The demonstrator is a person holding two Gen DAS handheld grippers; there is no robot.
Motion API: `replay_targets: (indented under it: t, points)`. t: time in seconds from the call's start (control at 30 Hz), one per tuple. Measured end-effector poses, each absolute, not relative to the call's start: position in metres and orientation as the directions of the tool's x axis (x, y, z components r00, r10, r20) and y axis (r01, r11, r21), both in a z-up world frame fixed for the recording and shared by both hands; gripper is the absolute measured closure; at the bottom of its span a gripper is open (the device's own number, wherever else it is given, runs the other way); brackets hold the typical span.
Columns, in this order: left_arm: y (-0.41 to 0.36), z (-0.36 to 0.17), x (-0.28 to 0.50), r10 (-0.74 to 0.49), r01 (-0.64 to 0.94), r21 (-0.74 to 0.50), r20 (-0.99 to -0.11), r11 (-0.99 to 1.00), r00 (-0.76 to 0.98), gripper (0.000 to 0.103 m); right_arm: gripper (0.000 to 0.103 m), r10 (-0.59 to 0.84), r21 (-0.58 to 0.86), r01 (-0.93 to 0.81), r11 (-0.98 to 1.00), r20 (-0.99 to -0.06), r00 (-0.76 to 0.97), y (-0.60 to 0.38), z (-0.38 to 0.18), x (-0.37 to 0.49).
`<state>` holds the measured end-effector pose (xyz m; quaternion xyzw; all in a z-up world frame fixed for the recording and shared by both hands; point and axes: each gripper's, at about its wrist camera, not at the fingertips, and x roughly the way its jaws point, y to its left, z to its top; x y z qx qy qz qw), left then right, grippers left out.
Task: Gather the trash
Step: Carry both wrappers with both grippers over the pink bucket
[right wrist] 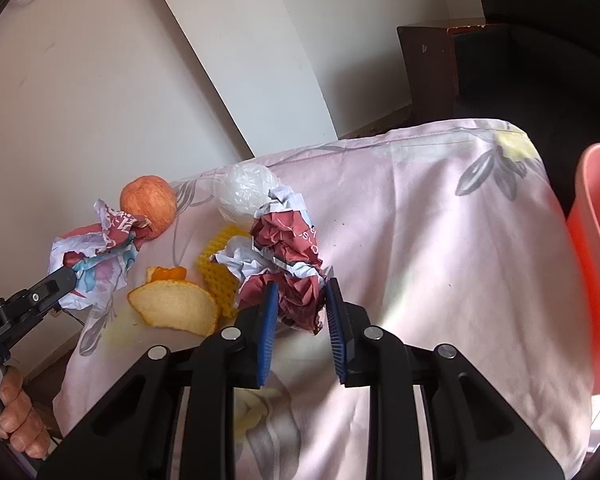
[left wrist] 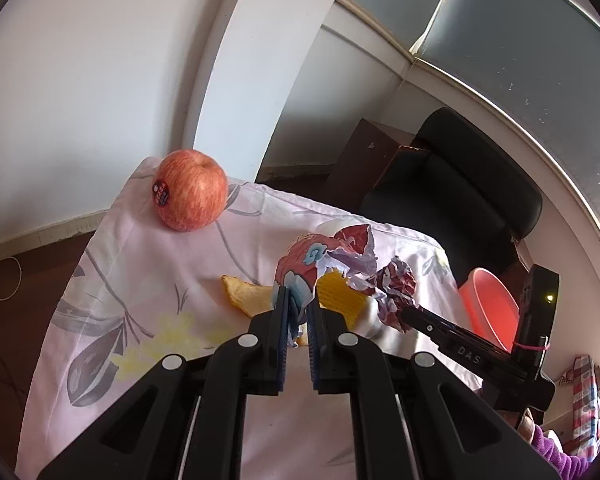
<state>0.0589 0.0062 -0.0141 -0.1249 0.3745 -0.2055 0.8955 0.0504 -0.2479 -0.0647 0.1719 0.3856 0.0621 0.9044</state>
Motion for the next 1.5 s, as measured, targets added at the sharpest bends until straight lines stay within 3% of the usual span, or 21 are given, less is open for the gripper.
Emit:
replay_targets:
  t: [0.67, 1.5]
  points:
    - [-0.056, 0.002, 0.025, -0.532, 0.391, -0.362, -0.604, 0.846, 0.593, 0.095, 0.078, 0.191, 0.392, 0.085, 0.916, -0.613, 0.767, -0.296, -0.038, -0.028]
    - [-0.188, 0.006, 0.001, -0.621, 0.57, -0.319, -0.622, 0.757, 0.477, 0.095, 0.078, -0.022, 0.412, 0.297, 0.861, -0.554, 0.832, -0.39, -0.035, -0.095]
